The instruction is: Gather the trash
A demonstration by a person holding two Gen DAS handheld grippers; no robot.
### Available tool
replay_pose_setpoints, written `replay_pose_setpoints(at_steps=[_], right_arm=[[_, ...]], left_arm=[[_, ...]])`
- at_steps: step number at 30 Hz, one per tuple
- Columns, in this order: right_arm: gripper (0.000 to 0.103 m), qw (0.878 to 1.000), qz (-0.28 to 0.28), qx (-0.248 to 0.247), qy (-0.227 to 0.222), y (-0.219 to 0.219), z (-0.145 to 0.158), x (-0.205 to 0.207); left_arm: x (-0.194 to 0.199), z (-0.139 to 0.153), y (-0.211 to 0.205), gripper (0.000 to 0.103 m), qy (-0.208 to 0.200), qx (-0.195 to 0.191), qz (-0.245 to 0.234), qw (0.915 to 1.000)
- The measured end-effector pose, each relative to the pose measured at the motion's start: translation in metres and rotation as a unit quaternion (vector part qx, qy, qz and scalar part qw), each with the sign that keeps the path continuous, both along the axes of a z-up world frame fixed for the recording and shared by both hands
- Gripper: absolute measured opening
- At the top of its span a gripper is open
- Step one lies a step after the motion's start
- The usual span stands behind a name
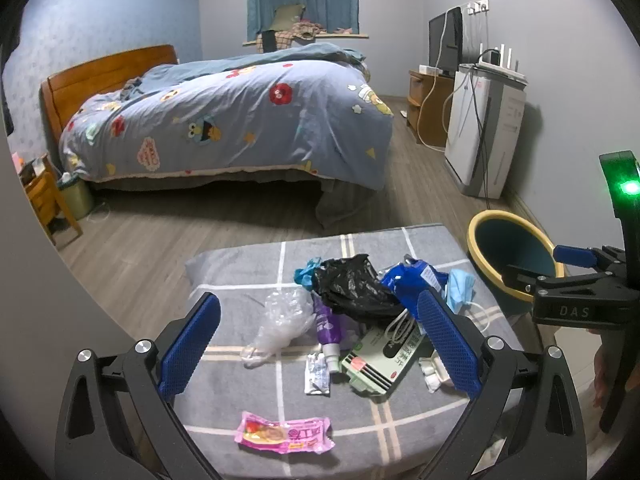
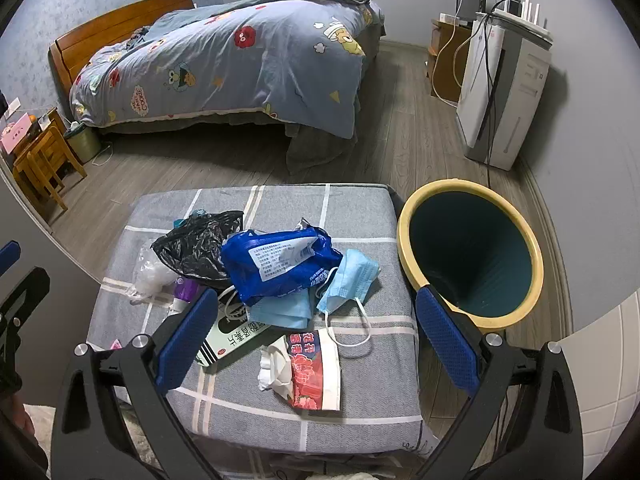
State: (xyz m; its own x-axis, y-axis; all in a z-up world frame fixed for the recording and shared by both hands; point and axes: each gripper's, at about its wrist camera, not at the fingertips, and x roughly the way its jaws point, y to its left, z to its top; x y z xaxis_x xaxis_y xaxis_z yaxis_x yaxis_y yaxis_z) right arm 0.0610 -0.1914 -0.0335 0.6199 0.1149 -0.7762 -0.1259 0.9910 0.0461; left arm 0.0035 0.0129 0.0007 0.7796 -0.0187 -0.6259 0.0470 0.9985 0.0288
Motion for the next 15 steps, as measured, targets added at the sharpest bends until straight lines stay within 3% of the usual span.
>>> replay_pose_setpoints(at_steps=[15], right_arm=[[0.098, 1.000, 0.000, 0.000, 0.000, -0.0003, 0.0004, -0.0005]], left_arm=[[-0.0007, -0.0002, -0.0023, 0.098, 0.000, 0.001, 0.001, 1.0000]])
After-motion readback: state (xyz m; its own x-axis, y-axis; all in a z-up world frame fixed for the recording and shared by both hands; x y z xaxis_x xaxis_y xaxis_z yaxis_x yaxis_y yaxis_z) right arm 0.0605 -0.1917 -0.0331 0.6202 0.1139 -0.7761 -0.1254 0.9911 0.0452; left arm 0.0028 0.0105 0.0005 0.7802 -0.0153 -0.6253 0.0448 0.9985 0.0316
